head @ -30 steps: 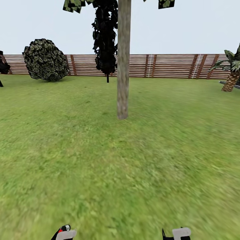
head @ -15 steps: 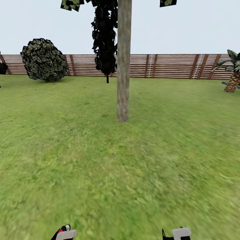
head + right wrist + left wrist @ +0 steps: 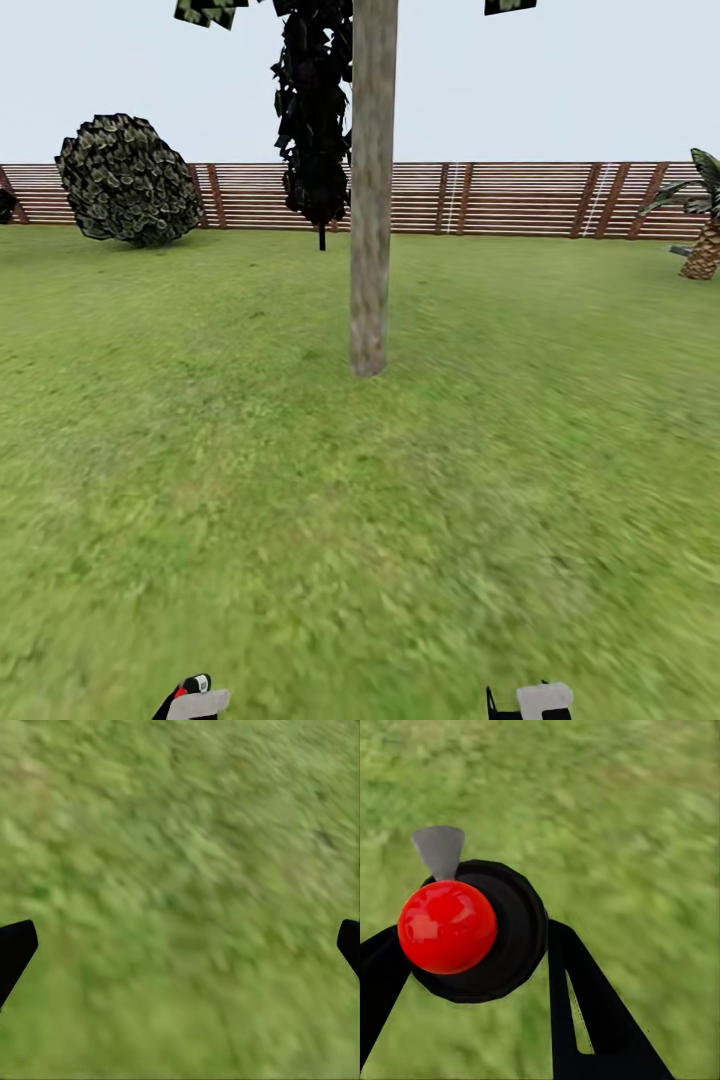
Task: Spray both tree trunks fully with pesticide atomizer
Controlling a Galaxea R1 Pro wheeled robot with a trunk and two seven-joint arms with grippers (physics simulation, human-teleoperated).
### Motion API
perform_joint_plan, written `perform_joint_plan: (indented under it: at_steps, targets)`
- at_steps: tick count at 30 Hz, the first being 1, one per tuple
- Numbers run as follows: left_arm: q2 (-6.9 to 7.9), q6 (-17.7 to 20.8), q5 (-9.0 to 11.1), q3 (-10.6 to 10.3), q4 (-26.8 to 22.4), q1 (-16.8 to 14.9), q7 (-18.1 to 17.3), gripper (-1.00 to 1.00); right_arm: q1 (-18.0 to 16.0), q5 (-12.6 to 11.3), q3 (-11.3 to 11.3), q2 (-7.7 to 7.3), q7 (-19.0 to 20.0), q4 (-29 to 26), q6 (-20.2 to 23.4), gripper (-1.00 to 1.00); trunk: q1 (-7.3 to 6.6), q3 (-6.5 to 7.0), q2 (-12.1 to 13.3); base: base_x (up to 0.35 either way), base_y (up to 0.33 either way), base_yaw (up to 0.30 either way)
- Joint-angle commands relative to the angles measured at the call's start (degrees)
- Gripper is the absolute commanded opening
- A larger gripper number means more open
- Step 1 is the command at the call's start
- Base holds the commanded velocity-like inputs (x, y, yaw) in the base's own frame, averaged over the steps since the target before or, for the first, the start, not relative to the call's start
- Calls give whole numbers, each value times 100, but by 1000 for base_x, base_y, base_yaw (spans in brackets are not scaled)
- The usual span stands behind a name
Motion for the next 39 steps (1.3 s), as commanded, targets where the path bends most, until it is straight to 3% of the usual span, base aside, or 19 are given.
perform_joint_plan:
  at_steps: [1,39]
  targets:
    - [0,1,-1,0,-1,0,1,-100,0,0,0,0,0,1,0,100,0,0,0,338,0,0]
    - [0,3,-1,0,-1,0,1,-100,0,0,0,-1,0,-1,0,100,0,0,0,337,-17,0]
